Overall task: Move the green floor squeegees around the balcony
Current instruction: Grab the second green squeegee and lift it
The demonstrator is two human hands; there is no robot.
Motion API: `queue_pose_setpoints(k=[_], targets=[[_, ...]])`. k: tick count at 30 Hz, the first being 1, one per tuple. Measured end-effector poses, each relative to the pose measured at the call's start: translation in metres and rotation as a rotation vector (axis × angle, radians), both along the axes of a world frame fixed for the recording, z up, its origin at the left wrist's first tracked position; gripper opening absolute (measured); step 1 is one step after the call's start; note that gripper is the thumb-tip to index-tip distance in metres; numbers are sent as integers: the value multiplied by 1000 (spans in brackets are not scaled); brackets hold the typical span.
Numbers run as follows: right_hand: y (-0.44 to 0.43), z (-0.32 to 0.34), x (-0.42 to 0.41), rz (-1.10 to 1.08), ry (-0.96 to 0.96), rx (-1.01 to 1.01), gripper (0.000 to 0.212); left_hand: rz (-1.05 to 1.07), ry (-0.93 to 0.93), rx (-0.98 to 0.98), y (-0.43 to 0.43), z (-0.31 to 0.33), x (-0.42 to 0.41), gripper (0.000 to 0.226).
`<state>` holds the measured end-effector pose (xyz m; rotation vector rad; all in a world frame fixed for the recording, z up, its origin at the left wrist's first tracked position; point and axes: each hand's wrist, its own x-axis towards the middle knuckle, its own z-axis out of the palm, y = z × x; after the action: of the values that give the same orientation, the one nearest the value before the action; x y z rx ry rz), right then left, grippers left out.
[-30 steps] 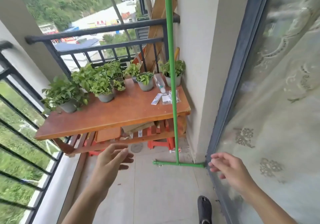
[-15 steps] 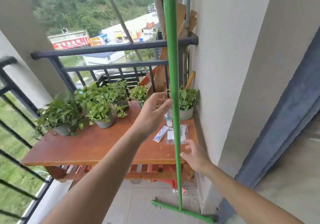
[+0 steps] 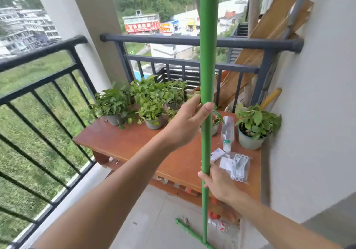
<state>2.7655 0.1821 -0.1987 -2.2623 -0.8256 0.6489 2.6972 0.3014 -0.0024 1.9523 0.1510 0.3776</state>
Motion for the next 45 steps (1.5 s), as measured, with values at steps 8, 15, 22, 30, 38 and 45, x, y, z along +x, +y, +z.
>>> queue_pose_setpoints(k=[8, 15, 22, 30, 38, 45], targets=[[105, 22, -12, 137, -10, 82, 19, 169, -76, -12, 89, 18, -22, 24], [228, 40, -39, 199, -45, 120, 22, 244, -153, 35, 201, 30, -49, 27], [349, 39, -73, 253, -38, 123, 16, 406, -92, -25, 316, 31, -85, 29], [460, 34, -78, 334, 12, 142, 17, 524, -73, -24, 410, 33, -99, 24], [570, 13, -75, 397, 125, 145, 9, 667, 28, -48, 505, 17, -91, 16], [661, 16, -87, 511, 132, 149, 10, 837, 52, -42, 580, 20, -105, 11]])
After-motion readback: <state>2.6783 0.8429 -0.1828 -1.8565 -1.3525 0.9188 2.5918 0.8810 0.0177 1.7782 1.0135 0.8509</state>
